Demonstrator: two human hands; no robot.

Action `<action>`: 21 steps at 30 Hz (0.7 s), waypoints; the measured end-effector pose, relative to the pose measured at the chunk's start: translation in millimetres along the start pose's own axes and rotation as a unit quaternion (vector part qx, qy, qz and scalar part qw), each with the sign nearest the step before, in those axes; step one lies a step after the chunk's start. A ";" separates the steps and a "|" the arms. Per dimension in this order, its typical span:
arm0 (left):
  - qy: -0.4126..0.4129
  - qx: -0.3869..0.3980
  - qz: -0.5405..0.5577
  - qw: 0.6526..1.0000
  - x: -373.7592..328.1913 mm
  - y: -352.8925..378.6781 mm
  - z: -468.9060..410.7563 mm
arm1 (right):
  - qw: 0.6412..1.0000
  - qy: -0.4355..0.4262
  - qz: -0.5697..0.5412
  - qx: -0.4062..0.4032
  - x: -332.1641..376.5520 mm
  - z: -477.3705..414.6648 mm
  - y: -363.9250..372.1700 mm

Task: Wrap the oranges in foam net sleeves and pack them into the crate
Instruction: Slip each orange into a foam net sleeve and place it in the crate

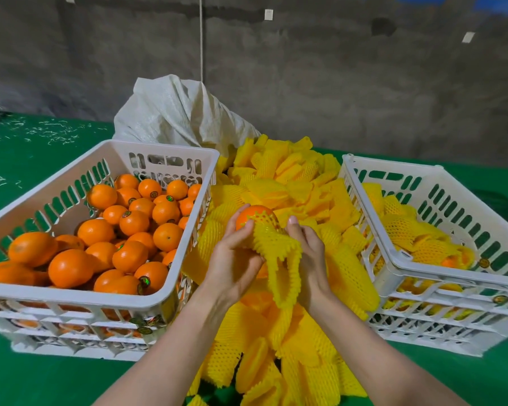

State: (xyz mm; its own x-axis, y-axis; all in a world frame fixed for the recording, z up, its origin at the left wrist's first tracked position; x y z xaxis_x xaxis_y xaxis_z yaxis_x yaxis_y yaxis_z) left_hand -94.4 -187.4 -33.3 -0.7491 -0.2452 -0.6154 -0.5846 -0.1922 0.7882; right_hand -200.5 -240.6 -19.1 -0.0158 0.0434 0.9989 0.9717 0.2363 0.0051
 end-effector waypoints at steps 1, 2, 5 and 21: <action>-0.006 -0.006 0.019 1.000 -0.7 -0.8 0.6 | 0.999 -0.030 0.021 0.007 4.3 0.7 -0.5; -0.010 -0.007 0.024 1.000 -1.0 -1.4 1.0 | 0.997 -0.059 0.039 0.016 9.1 1.5 -0.4; -0.021 -0.002 -0.021 1.000 2.2 -3.2 3.6 | 0.981 -0.168 0.087 0.040 31.9 6.9 3.1; -0.085 -0.024 0.046 0.995 11.9 5.4 0.0 | 0.989 -0.120 0.056 0.064 33.1 -19.2 16.0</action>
State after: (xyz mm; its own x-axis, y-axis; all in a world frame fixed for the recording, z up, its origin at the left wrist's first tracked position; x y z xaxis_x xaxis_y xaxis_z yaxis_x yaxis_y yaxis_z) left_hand -106.5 -191.4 -36.4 -0.8431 -0.1007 -0.5282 -0.4986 -0.2217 0.8380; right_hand -181.0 -254.0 15.0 0.0202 0.3018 0.9532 0.9332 0.3365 -0.1263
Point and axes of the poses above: each hand's wrist, its own z-axis away from the middle knuckle, its own y-axis out of the palm, x = y × z, the point moved 8 cm from there along -z, towards the middle knuckle
